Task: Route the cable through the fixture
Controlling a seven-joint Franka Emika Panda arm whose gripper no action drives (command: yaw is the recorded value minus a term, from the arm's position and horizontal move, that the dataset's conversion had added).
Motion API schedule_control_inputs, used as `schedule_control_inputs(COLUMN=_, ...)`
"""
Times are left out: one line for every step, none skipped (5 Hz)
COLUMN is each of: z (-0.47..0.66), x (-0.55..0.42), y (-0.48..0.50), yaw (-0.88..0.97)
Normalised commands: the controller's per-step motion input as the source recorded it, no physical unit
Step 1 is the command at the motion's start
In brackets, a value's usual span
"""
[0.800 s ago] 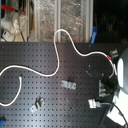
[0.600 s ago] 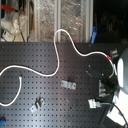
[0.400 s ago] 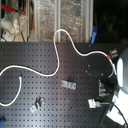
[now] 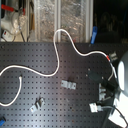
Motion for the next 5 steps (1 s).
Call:
schedule_control_inputs(z=0.29, x=0.066, y=0.235, yaw=0.00)
schedule_control_inputs(z=0.25, x=-0.114, y=0.064, yaw=0.00)
schedule_control_inputs(z=-0.01, x=-0.176, y=0.216, yaw=0.08)
schedule_control_inputs(z=0.02, x=-0.265, y=0.280, yaw=0.26)
schedule_control_inputs(z=0.06, x=-0.040, y=0.255, yaw=0.44)
